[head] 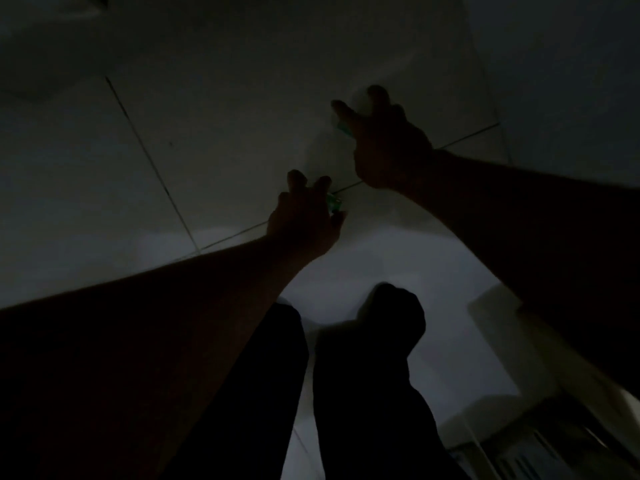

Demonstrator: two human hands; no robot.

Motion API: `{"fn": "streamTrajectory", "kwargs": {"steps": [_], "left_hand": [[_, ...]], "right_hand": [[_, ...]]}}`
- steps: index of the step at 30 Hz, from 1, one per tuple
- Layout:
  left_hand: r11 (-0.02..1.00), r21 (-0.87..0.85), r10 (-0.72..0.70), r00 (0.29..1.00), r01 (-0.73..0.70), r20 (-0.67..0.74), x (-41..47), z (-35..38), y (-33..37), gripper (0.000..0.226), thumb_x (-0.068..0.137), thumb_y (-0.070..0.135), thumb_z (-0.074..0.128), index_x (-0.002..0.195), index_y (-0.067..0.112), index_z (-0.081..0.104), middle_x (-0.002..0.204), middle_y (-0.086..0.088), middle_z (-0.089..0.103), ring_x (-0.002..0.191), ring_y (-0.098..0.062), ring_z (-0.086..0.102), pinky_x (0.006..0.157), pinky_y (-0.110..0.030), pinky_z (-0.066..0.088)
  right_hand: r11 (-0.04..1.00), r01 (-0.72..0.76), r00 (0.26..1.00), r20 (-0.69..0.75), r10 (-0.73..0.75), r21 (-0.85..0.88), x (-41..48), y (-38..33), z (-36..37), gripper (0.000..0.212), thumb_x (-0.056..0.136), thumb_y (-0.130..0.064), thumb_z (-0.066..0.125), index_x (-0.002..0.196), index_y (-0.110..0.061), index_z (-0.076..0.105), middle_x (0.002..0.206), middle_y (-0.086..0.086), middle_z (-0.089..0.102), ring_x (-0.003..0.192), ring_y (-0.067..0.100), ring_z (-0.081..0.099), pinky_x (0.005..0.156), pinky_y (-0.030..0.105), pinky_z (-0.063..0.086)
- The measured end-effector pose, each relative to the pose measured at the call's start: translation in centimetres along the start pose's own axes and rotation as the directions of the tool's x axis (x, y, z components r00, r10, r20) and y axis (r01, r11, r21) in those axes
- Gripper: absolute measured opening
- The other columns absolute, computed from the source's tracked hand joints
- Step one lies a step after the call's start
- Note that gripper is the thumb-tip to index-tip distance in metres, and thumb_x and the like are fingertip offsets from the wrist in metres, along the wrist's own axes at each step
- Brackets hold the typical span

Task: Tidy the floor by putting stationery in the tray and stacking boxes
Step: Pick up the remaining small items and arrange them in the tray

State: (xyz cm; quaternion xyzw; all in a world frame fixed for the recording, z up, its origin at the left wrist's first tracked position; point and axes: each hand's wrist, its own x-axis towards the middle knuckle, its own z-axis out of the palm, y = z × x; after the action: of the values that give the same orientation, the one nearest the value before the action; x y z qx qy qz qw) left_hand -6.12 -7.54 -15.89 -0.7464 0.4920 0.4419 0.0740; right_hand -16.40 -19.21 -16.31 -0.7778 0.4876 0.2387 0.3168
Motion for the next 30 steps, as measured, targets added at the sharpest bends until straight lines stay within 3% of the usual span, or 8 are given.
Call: {"fn": "streamTrajectory", "kwargs": {"steps": [4,9,14,17,20,24,27,30], "left_hand": [[0.999,0.049,-0.008,0.998,0.011,-0.055,1.4,1.0,0.5,0.062,0.086,0.044,0.060,0.137,0.021,0.034,0.143,-0.013,0.020,0.117,-0.038,0.042,0.093,-0.050,0.048],[0.999,0.033,-0.005,0.997,0.008,-0.076,2.2,1.6,0.6,0.056,0.087,0.037,0.061,0.134,0.017,0.037,0.140,-0.015,0.022,0.114,-0.038,0.040,0.088,-0.047,0.049],[0.997,-0.073,0.035,0.997,-0.040,-0.071,0.6,0.0,0.7,0.057,0.084,0.032,0.063,0.133,0.015,0.039,0.126,-0.018,0.036,0.115,-0.035,0.039,0.086,-0.037,0.044],[0.989,-0.134,0.046,0.994,-0.060,-0.100,-1.2,-2.6,1.5,0.048,0.085,0.029,0.064,0.127,0.016,0.044,0.120,-0.016,0.047,0.115,-0.032,0.042,0.081,-0.031,0.042],[0.979,-0.157,0.104,0.982,-0.129,-0.157,-3.6,-6.2,2.7,0.044,0.085,0.027,0.065,0.124,0.014,0.049,0.119,-0.015,0.053,0.112,-0.031,0.050,0.088,-0.038,0.050],[0.957,-0.163,0.192,0.946,-0.239,-0.261,-7.4,-11.8,4.0,0.043,0.084,0.022,0.067,0.122,0.006,0.053,0.116,-0.019,0.057,0.105,-0.031,0.056,0.085,-0.033,0.048],[0.953,-0.189,0.175,0.938,-0.238,-0.298,-10.5,-15.7,5.0,0.044,0.080,0.023,0.071,0.119,0.007,0.057,0.120,-0.017,0.053,0.104,-0.028,0.056,0.087,-0.029,0.047],[0.932,-0.270,0.144,0.930,-0.243,-0.339,-15.2,-19.9,6.7,0.045,0.079,0.023,0.074,0.118,0.007,0.059,0.123,-0.015,0.045,0.102,-0.023,0.055,0.089,-0.017,0.040]], "right_hand": [[0.985,0.098,0.994,-0.042,-0.104,-0.140,1.3,1.6,1.0,0.067,0.096,-0.011,0.049,0.152,-0.028,0.017,0.160,0.013,0.000,0.142,0.041,0.012,0.109,0.054,0.031],[0.996,0.024,0.996,-0.084,-0.032,-0.091,0.6,3.3,2.3,0.060,0.098,-0.013,0.046,0.151,-0.018,0.019,0.158,0.019,0.007,0.140,0.042,0.019,0.111,0.052,0.031],[0.996,-0.056,0.995,-0.075,0.062,0.075,-2.1,4.0,1.3,0.061,0.096,-0.019,0.051,0.150,-0.016,0.022,0.151,0.023,0.021,0.131,0.040,0.033,0.102,0.048,0.040],[0.988,-0.051,0.986,-0.149,0.073,0.147,-4.3,2.9,-1.0,0.059,0.095,-0.021,0.055,0.147,-0.016,0.028,0.140,0.024,0.035,0.121,0.039,0.043,0.091,0.044,0.045],[0.981,-0.024,0.969,-0.237,0.070,0.193,-7.0,1.1,-3.9,0.057,0.093,-0.023,0.057,0.144,-0.014,0.033,0.131,0.022,0.042,0.113,0.038,0.048,0.085,0.043,0.049],[0.962,-0.051,0.949,-0.286,0.131,0.269,-11.0,-2.0,-8.3,0.057,0.091,-0.027,0.060,0.141,-0.015,0.036,0.127,0.020,0.045,0.112,0.036,0.050,0.084,0.042,0.051],[0.938,-0.044,0.929,-0.332,0.166,0.345,-14.2,-4.8,-11.7,0.056,0.092,-0.029,0.060,0.140,-0.015,0.037,0.126,0.019,0.046,0.111,0.035,0.051,0.080,0.037,0.047],[0.899,0.008,0.897,-0.400,0.187,0.438,-19.0,-7.9,-16.0,0.052,0.092,-0.028,0.060,0.138,-0.013,0.040,0.126,0.017,0.047,0.110,0.032,0.052,0.079,0.030,0.043]]}}
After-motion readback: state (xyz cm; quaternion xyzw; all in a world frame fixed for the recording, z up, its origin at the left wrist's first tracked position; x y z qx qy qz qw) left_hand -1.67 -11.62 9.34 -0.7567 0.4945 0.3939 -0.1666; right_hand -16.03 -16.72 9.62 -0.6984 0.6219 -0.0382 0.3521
